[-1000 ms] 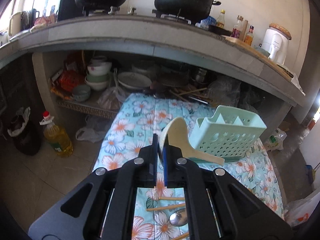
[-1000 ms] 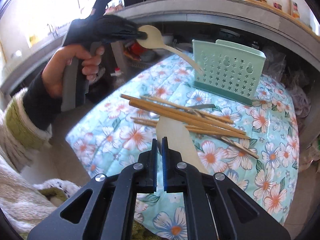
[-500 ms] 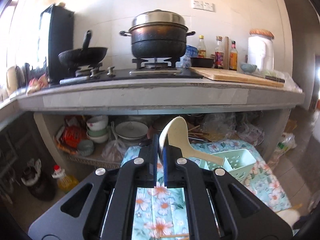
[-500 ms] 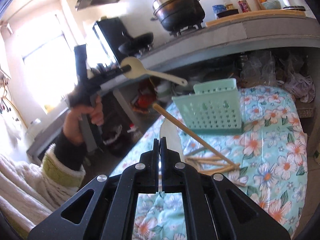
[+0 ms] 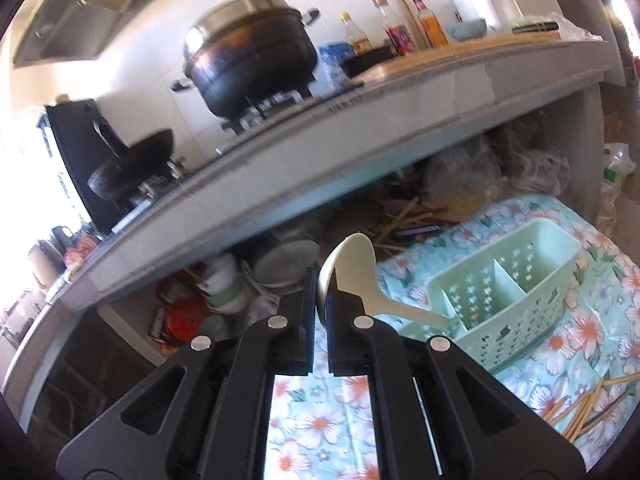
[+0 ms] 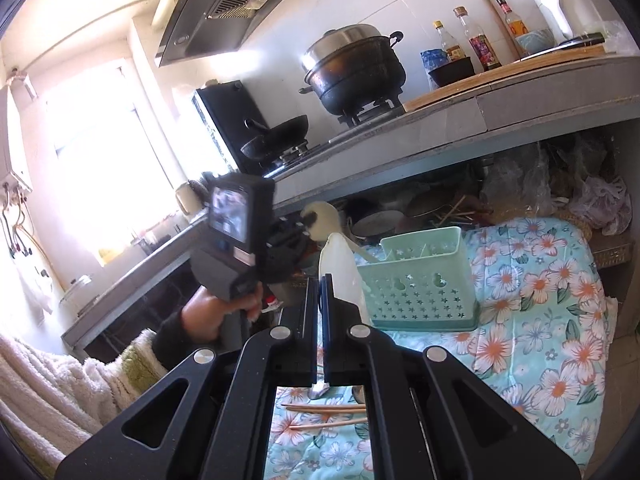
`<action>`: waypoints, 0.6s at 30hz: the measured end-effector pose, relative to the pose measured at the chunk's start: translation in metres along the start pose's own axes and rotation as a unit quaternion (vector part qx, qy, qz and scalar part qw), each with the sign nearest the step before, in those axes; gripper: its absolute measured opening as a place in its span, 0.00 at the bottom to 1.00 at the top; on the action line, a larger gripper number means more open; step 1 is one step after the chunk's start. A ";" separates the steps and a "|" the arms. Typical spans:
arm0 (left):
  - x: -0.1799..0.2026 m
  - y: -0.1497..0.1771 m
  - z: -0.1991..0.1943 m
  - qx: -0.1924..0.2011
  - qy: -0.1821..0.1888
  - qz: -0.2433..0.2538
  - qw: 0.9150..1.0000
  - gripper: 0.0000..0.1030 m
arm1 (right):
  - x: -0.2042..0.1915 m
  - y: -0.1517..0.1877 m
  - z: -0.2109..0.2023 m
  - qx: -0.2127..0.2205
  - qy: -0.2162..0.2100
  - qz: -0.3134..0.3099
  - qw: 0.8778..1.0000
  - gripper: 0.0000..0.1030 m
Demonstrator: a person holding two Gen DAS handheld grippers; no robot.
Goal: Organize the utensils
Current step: 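Lift and insert the ladle into the green holder with the left tool while the right tool inserts the spatula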
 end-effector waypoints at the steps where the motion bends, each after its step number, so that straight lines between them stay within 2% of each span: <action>1: 0.002 0.004 0.005 -0.009 0.009 -0.008 1.000 0.03 | 0.000 -0.001 0.000 0.001 -0.004 0.007 1.000 0.02; 4: 0.004 0.014 0.017 -0.031 0.034 -0.036 0.998 0.05 | 0.002 -0.006 0.001 0.008 -0.023 0.028 0.999 0.02; 9: 0.000 0.030 0.030 -0.058 0.082 -0.112 0.989 0.09 | -0.005 -0.021 0.004 0.021 -0.054 0.047 0.997 0.02; 12: -0.008 0.035 0.030 -0.056 0.113 -0.167 0.978 0.15 | -0.012 -0.032 0.007 0.033 -0.075 0.053 0.995 0.02; 14: -0.014 0.038 0.026 -0.051 0.126 -0.197 0.971 0.25 | -0.019 -0.040 0.011 0.041 -0.080 0.046 0.995 0.02; 18: -0.029 0.040 0.015 -0.029 0.139 -0.240 0.960 0.32 | -0.028 -0.055 0.021 0.051 -0.081 0.030 0.995 0.02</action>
Point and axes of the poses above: each gripper's, at about its wrist camera, not at the fingertips, and z roughly the way its jaws point, x to its right, y to its underside, the point moved 4 cm from there along z, roughly the way its jaws point, and after that the axes turned 14 degrees about x, right-handed, at the moved point
